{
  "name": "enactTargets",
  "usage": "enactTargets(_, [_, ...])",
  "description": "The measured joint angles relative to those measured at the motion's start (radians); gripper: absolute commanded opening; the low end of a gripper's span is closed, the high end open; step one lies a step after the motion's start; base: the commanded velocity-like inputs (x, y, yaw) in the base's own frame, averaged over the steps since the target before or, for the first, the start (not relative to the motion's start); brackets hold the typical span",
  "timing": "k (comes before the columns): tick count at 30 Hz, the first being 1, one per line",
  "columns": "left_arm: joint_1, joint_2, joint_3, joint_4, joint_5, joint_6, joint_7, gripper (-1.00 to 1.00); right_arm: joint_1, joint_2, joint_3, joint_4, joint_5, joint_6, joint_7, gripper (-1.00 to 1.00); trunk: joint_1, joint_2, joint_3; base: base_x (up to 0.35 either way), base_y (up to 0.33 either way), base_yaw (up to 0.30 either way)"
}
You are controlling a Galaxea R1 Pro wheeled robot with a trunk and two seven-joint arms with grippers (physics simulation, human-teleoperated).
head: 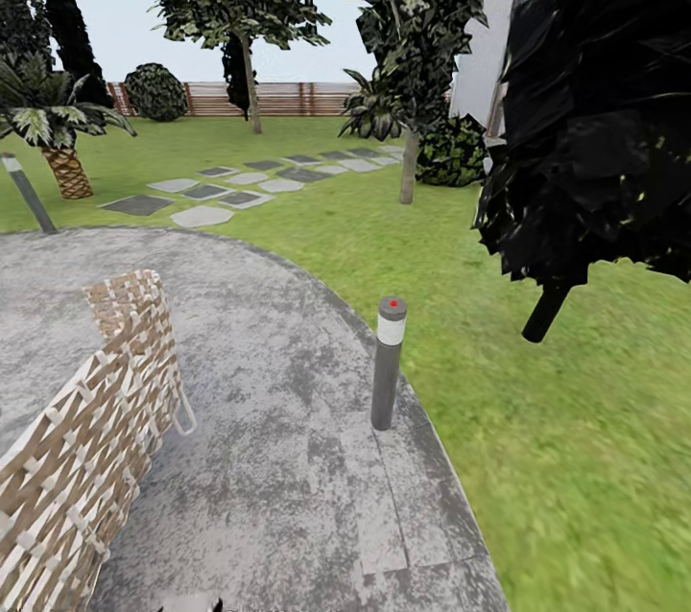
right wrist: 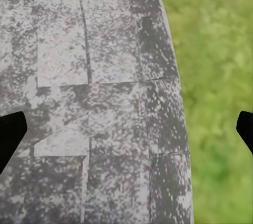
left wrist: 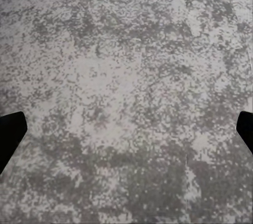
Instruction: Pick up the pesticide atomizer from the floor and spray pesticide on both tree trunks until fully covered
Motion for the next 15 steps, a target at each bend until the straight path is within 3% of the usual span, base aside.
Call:
enactTargets(5, [-0.109, 0.015, 0.006, -0.027, -0.006, 0.016, -0.006, 1.0, 0.0, 0.0, 0.0, -0.006, 0.0, -0.001, 0.001, 1.0, 0.0, 0.0, -0.002, 0.0, 0.0, 0.053])
enactTargets(8, [-0.189, 0.016, 0.003, -0.027, -0.009, 0.06, -0.008, 1.0, 0.0, 0.003, 0.005, -0.042, 0.011, -0.001, 0.004, 1.0, 0.0, 0.0, -0.002, 0.0, 0.0, 0.011])
enactTargets(11, [-0.273, 0.017, 0.001, -0.036, -0.011, 0.181, -0.011, 1.0, -0.013, 0.005, 0.028, -0.152, 0.051, 0.002, 0.007, 1.0, 0.0, 0.0, -0.002, 0.0, 0.0, 0.003])
enactTargets(13, [-0.36, 0.017, -0.001, -0.041, -0.011, 0.299, -0.013, 1.0, -0.054, 0.007, 0.043, -0.302, 0.096, 0.018, 0.007, 1.0, 0.0, 0.0, -0.002, 0.0, 0.0, 0.001])
enactTargets(15, [-0.43, 0.016, -0.002, -0.041, -0.011, 0.345, -0.014, 1.0, -0.091, 0.024, 0.054, -0.41, 0.125, 0.082, 0.006, 1.0, 0.0, 0.0, -0.002, 0.0, 0.0, 0.0])
